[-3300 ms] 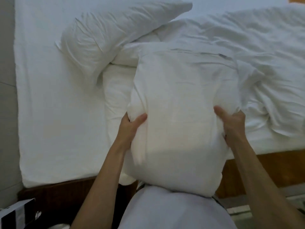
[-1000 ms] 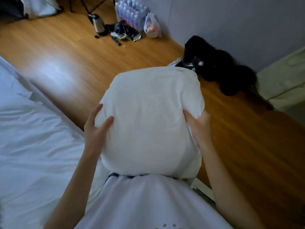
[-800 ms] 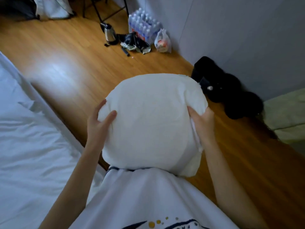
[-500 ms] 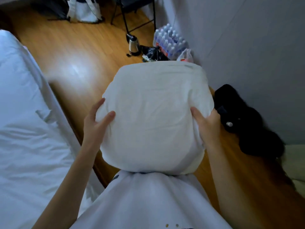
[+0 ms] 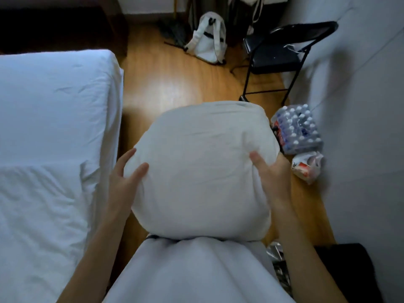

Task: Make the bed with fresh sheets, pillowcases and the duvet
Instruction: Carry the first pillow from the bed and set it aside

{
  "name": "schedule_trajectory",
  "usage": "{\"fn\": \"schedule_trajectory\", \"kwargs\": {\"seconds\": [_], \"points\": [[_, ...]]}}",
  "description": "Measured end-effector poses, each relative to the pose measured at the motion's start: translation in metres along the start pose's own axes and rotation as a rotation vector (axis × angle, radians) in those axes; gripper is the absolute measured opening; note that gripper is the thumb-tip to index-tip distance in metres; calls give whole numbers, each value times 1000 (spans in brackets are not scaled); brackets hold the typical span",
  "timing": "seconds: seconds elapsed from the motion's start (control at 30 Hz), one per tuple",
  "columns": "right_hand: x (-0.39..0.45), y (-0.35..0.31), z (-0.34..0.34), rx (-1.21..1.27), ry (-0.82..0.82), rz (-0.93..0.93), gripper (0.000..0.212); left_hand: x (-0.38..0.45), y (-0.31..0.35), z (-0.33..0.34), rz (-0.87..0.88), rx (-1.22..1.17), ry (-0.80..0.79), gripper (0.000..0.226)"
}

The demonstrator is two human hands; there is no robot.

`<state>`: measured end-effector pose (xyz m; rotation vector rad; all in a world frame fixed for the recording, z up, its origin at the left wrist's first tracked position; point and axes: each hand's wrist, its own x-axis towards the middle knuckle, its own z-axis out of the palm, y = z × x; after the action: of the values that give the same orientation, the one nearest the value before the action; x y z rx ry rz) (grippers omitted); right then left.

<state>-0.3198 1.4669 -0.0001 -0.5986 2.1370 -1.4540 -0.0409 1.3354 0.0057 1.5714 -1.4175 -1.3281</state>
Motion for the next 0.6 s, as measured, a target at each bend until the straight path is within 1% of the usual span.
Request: {"fn": "schedule_trajectory", "kwargs": {"seconds": [0.1, 0.2, 0.27, 0.37, 0.47, 0.53, 0.6], "points": [[65, -20, 8, -17, -71, -44, 41, 36, 29, 25, -9, -19, 57, 51], [120, -31, 23, -42, -117, -40, 45, 75, 48, 47, 19, -14, 116, 53], [158, -35, 39, -60, -136, -13, 45, 106, 58, 63, 9, -8, 133, 50], [212, -43, 69, -92, -169, 6, 40, 155, 69, 82, -23, 1, 155, 50], [265, -53, 102, -105, -186, 5, 29, 211, 79, 91, -32, 23, 164, 49], [311, -67, 135, -114, -178, -10, 27, 265, 90, 97, -37, 29, 160, 47], [358, -91, 170, -121, -152, -28, 27, 325, 110, 101, -56, -30, 150, 45]]}}
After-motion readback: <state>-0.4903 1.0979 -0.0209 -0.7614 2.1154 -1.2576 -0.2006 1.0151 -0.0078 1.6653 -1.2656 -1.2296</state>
